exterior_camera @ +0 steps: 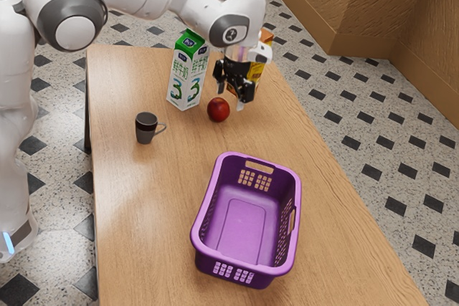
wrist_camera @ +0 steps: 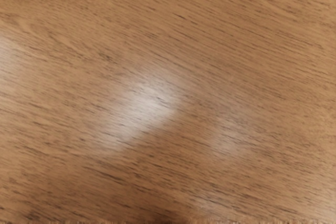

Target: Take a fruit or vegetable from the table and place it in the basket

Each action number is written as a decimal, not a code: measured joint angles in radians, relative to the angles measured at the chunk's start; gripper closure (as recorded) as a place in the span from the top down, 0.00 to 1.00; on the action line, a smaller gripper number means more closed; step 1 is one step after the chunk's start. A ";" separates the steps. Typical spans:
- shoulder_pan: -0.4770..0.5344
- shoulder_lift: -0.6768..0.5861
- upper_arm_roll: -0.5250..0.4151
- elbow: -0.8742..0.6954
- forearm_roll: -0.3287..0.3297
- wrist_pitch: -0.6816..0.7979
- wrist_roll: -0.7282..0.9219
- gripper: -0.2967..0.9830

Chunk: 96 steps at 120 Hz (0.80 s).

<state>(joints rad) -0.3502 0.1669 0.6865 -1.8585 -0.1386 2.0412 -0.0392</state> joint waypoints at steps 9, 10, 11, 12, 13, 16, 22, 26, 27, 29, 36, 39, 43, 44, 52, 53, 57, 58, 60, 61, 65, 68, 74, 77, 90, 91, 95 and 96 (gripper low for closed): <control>0.002 0.000 -0.001 -0.003 -0.001 -0.003 0.007 0.77; 0.002 0.000 -0.001 -0.003 -0.001 -0.003 0.008 0.77; 0.003 0.000 -0.001 -0.003 -0.001 -0.003 0.008 0.77; 0.003 0.000 -0.001 -0.004 -0.001 -0.004 0.009 0.77; 0.003 0.000 -0.001 -0.004 -0.002 -0.004 0.009 0.77; 0.003 0.000 -0.002 -0.004 -0.004 -0.005 0.011 0.77; 0.002 0.001 -0.003 -0.007 -0.007 -0.006 0.015 0.77; 0.002 0.001 -0.003 -0.012 -0.008 -0.007 0.017 0.77; 0.002 0.001 -0.003 -0.014 -0.009 -0.007 0.017 0.77; 0.001 0.000 -0.003 -0.018 -0.010 -0.007 0.018 0.77; 0.002 0.000 -0.003 -0.028 -0.015 -0.008 0.022 0.77; 0.003 0.000 -0.003 -0.030 -0.016 -0.008 0.023 0.77; 0.005 0.000 -0.003 -0.032 -0.018 -0.008 0.025 0.77; 0.006 0.000 -0.003 -0.033 -0.019 -0.009 0.025 0.77; 0.010 0.001 -0.002 -0.038 -0.021 -0.009 0.029 0.77; 0.010 0.001 -0.002 -0.039 -0.022 -0.009 0.029 0.77; 0.011 0.001 -0.002 -0.040 -0.023 -0.009 0.031 0.77; 0.011 0.001 -0.002 -0.040 -0.023 -0.009 0.031 0.77; 0.011 0.001 -0.002 -0.042 -0.023 -0.009 0.032 0.77; 0.012 0.001 -0.002 -0.042 -0.023 -0.009 0.032 0.77; 0.012 0.001 -0.002 -0.045 -0.025 -0.010 0.033 0.77; 0.012 0.001 -0.002 -0.046 -0.026 -0.010 0.034 0.77; 0.012 0.001 -0.002 -0.051 -0.029 -0.010 0.036 0.77; 0.012 0.001 -0.002 -0.053 -0.029 -0.010 0.037 0.77; 0.014 0.001 -0.002 -0.057 -0.032 -0.011 0.040 0.77; 0.014 0.001 -0.002 -0.057 -0.032 -0.011 0.041 0.77; 0.014 0.001 -0.002 -0.058 -0.033 -0.011 0.042 0.77; 0.014 0.001 -0.002 -0.059 -0.033 -0.011 0.042 0.77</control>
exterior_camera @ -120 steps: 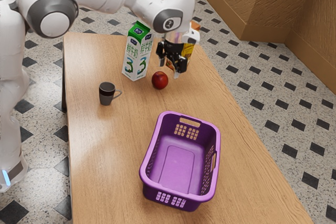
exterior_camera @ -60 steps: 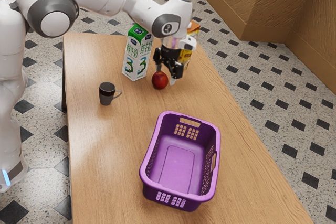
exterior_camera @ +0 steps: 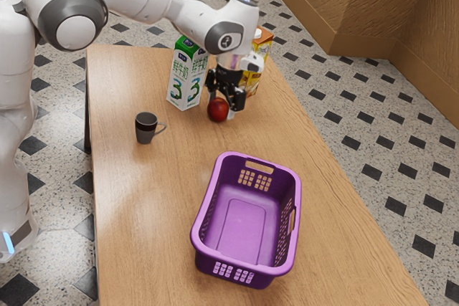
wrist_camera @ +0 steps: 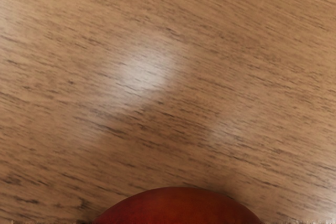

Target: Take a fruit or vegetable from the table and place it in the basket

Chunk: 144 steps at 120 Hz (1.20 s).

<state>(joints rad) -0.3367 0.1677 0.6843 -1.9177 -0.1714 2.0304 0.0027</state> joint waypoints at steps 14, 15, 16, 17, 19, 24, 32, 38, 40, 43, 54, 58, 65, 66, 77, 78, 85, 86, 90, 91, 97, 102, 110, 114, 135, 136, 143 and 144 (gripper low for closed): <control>0.000 -0.001 0.000 -0.010 -0.001 0.000 0.003 0.77; 0.000 -0.001 0.000 -0.010 -0.001 0.000 0.003 0.77; 0.000 -0.001 0.000 -0.010 -0.001 0.000 0.003 0.77; 0.000 -0.001 0.000 -0.011 -0.001 -0.001 0.003 0.77; -0.001 -0.001 0.000 -0.011 -0.001 -0.001 0.004 0.77; -0.001 -0.001 0.000 -0.011 -0.002 -0.001 0.004 0.77; -0.001 -0.001 0.000 -0.012 -0.002 -0.001 0.005 0.77; -0.002 -0.002 0.000 -0.013 -0.003 -0.001 0.006 0.77; -0.002 -0.002 0.000 -0.014 -0.003 -0.001 0.006 0.77; -0.003 -0.003 0.000 -0.015 -0.003 -0.001 0.007 0.77; -0.002 -0.007 0.000 -0.015 -0.003 -0.003 0.008 0.77; -0.002 -0.007 0.000 -0.015 -0.003 -0.004 0.009 0.77; -0.003 -0.008 0.000 -0.013 -0.007 -0.005 0.009 0.77; -0.004 -0.008 0.000 -0.013 -0.008 -0.005 0.010 0.77; -0.008 -0.008 0.000 -0.012 -0.015 -0.006 0.010 0.77; -0.009 -0.008 0.000 -0.011 -0.016 -0.006 0.010 0.77; -0.010 -0.008 0.000 -0.010 -0.020 -0.006 0.011 0.77; -0.010 -0.008 0.000 -0.010 -0.021 -0.006 0.011 0.77; -0.011 -0.008 0.000 -0.010 -0.022 -0.006 0.011 0.77; -0.011 -0.008 0.000 -0.010 -0.023 -0.006 0.011 0.77; -0.012 -0.008 0.000 -0.009 -0.025 -0.006 0.012 0.77; -0.012 -0.008 0.000 -0.010 -0.026 -0.007 0.012 0.77; -0.008 -0.008 0.000 -0.012 -0.028 -0.007 0.013 0.77; -0.007 -0.008 0.000 -0.013 -0.028 -0.007 0.013 0.77; -0.003 -0.010 0.000 -0.024 -0.029 -0.018 0.014 0.77; -0.003 -0.010 0.000 -0.024 -0.029 -0.019 0.014 0.77; -0.002 -0.011 0.000 -0.025 -0.029 -0.023 0.015 0.77; -0.002 -0.011 0.000 -0.025 -0.029 -0.024 0.015 0.77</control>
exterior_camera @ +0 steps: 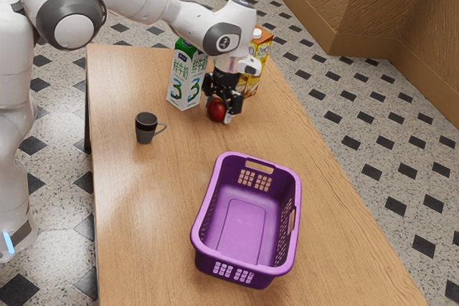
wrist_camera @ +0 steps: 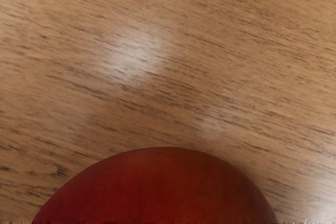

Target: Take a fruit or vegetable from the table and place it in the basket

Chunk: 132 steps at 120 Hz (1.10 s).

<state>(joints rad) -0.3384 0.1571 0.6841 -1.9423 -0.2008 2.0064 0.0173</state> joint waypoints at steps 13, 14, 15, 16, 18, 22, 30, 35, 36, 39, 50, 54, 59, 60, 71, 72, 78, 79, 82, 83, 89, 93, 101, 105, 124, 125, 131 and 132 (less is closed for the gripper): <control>0.000 0.000 0.000 0.000 0.000 -0.006 0.000 0.68; 0.000 0.000 0.001 0.000 0.000 -0.006 0.000 0.66; 0.000 0.000 0.001 0.000 0.000 -0.006 0.000 0.65; 0.000 0.000 0.000 0.000 0.000 -0.007 0.000 0.64; 0.000 0.000 0.000 0.000 0.000 -0.007 0.000 0.61; -0.001 0.001 0.000 0.000 0.000 -0.008 0.000 0.58; -0.002 0.002 0.001 0.001 0.002 -0.009 -0.001 0.55; -0.001 0.001 0.001 0.001 0.003 -0.010 -0.002 0.54; -0.001 0.001 0.000 0.001 0.003 -0.010 -0.002 0.54; -0.002 0.001 0.000 0.001 0.003 -0.010 -0.002 0.54; -0.027 -0.016 0.001 0.010 0.007 -0.011 -0.004 0.53; -0.057 -0.036 0.005 0.026 0.011 -0.018 -0.004 0.52; -0.107 -0.059 0.007 0.081 0.030 -0.046 -0.008 0.52; -0.118 -0.063 0.007 0.095 0.036 -0.053 -0.010 0.52; -0.236 -0.091 0.003 0.193 0.088 -0.121 -0.024 0.53; -0.245 -0.092 0.002 0.196 0.091 -0.126 -0.025 0.53; -0.294 -0.096 0.001 0.206 0.104 -0.151 -0.031 0.52; -0.302 -0.096 0.000 0.206 0.105 -0.155 -0.032 0.52; -0.327 -0.095 -0.001 0.206 0.108 -0.165 -0.035 0.52; -0.334 -0.095 -0.002 0.206 0.109 -0.168 -0.036 0.52; -0.379 -0.091 -0.008 0.209 0.108 -0.184 -0.041 0.52; -0.395 -0.082 -0.018 0.220 0.108 -0.190 -0.045 0.51; -0.395 -0.032 -0.045 0.289 0.105 -0.201 -0.051 0.52; -0.379 0.004 -0.055 0.317 0.092 -0.204 -0.054 0.51; -0.200 0.104 -0.206 0.402 0.034 -0.212 -0.066 0.51; -0.198 0.105 -0.210 0.406 0.032 -0.212 -0.066 0.51; -0.198 0.108 -0.228 0.419 0.026 -0.213 -0.070 0.51; -0.199 0.108 -0.230 0.420 0.025 -0.213 -0.070 0.51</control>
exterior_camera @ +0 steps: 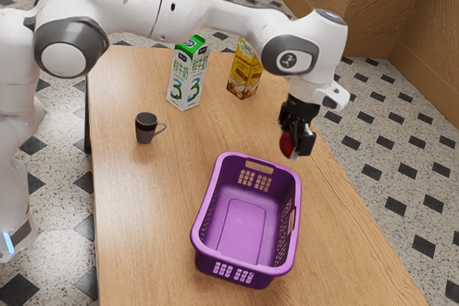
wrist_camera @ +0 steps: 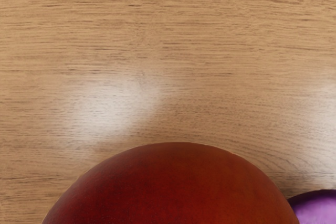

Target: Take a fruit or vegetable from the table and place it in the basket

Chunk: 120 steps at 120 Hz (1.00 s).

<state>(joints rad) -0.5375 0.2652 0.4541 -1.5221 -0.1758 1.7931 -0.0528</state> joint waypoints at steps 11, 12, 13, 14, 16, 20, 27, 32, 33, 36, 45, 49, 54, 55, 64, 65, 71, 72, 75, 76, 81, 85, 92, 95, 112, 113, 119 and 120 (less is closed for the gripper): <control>-0.001 0.002 -0.019 0.007 -0.007 -0.002 -0.005 0.51; -0.001 0.002 -0.022 0.009 -0.007 -0.002 -0.006 0.51; 0.000 0.002 -0.026 0.011 -0.007 -0.002 -0.006 0.51; 0.000 0.002 -0.029 0.012 -0.007 -0.002 -0.007 0.51; 0.000 0.003 -0.034 0.016 -0.008 -0.002 -0.007 0.51; 0.001 0.004 -0.049 0.021 -0.007 -0.002 -0.009 0.51; -0.001 0.004 -0.071 0.016 -0.008 -0.003 -0.012 0.51; -0.005 0.004 -0.078 0.013 -0.009 -0.003 -0.014 0.51; -0.006 0.004 -0.079 0.011 -0.010 -0.003 -0.014 0.51; -0.009 0.004 -0.081 0.006 -0.010 -0.003 -0.015 0.51; -0.023 0.003 -0.084 -0.007 -0.012 -0.004 -0.018 0.51; -0.030 0.001 -0.084 -0.014 -0.012 -0.004 -0.019 0.51; -0.035 -0.001 -0.084 -0.020 -0.012 -0.004 -0.021 0.49; -0.036 -0.001 -0.084 -0.021 -0.012 -0.004 -0.021 0.49; -0.038 -0.001 -0.090 -0.024 -0.013 -0.004 -0.024 0.49; -0.038 -0.002 -0.092 -0.024 -0.013 -0.004 -0.024 0.49; -0.043 -0.003 -0.100 -0.024 -0.012 -0.004 -0.026 0.48; -0.046 -0.003 -0.100 -0.025 -0.011 -0.004 -0.026 0.48; -0.054 -0.005 -0.101 -0.029 -0.010 -0.005 -0.027 0.49; -0.056 -0.006 -0.102 -0.031 -0.010 -0.005 -0.027 0.49; -0.071 -0.019 -0.102 -0.045 -0.008 -0.005 -0.028 0.48; -0.085 -0.033 -0.102 -0.062 -0.006 -0.005 -0.029 0.48; -0.103 -0.058 -0.100 -0.103 -0.004 -0.005 -0.033 0.48; -0.107 -0.063 -0.099 -0.111 -0.004 -0.005 -0.034 0.48; -0.104 -0.064 -0.099 -0.127 -0.006 -0.004 -0.042 0.48; -0.104 -0.064 -0.099 -0.127 -0.006 -0.004 -0.042 0.48; -0.102 -0.063 -0.099 -0.127 -0.007 -0.003 -0.044 0.48; -0.101 -0.063 -0.099 -0.127 -0.007 -0.003 -0.045 0.48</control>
<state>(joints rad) -0.6389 0.2025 0.3551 -1.6491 -0.1831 1.7902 -0.0975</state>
